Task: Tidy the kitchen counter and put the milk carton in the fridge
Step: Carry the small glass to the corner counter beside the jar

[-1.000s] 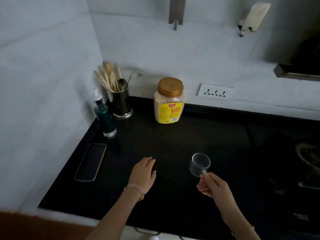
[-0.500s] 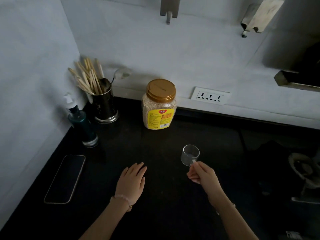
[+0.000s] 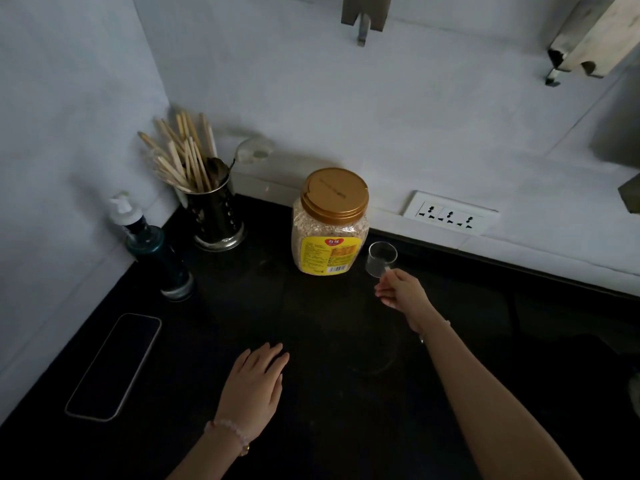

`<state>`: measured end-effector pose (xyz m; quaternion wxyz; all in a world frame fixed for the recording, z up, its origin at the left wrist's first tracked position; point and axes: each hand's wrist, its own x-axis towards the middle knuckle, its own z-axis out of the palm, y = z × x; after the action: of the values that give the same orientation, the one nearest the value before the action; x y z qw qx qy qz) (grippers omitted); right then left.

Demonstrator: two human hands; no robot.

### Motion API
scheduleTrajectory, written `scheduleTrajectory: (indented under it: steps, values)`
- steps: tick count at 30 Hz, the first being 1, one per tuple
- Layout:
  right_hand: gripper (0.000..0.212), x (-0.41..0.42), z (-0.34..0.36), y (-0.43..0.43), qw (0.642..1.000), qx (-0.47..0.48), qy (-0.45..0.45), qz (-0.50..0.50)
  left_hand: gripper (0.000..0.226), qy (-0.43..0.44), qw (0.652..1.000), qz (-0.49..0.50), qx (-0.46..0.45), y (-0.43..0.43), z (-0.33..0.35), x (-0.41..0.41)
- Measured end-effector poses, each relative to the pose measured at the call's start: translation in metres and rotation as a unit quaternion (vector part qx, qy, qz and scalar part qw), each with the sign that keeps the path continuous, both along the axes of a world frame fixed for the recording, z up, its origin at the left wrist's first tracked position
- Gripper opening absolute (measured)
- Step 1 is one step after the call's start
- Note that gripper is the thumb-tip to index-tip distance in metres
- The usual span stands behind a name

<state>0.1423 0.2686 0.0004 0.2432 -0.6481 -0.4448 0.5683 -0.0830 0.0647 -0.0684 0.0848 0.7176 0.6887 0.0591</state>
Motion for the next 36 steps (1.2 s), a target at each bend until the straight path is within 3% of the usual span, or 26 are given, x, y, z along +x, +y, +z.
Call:
scheduleTrajectory:
  steps: [23,32,36]
  values:
    - [0.029,0.008,-0.02,0.011,0.997,-0.038,0.018,-0.061,0.046,0.013,1.0,0.009,-0.023,-0.002,-0.001,0.001]
    - [0.025,0.053,-0.004,-0.097,0.986,-0.022,0.012,-0.163,0.044,-0.07,0.996,0.021,-0.048,-0.004,0.008,0.004]
    - [0.02,0.076,-0.006,-0.164,0.978,-0.002,0.004,-0.21,0.047,-0.062,0.995,-0.011,-0.083,-0.002,0.017,0.0]
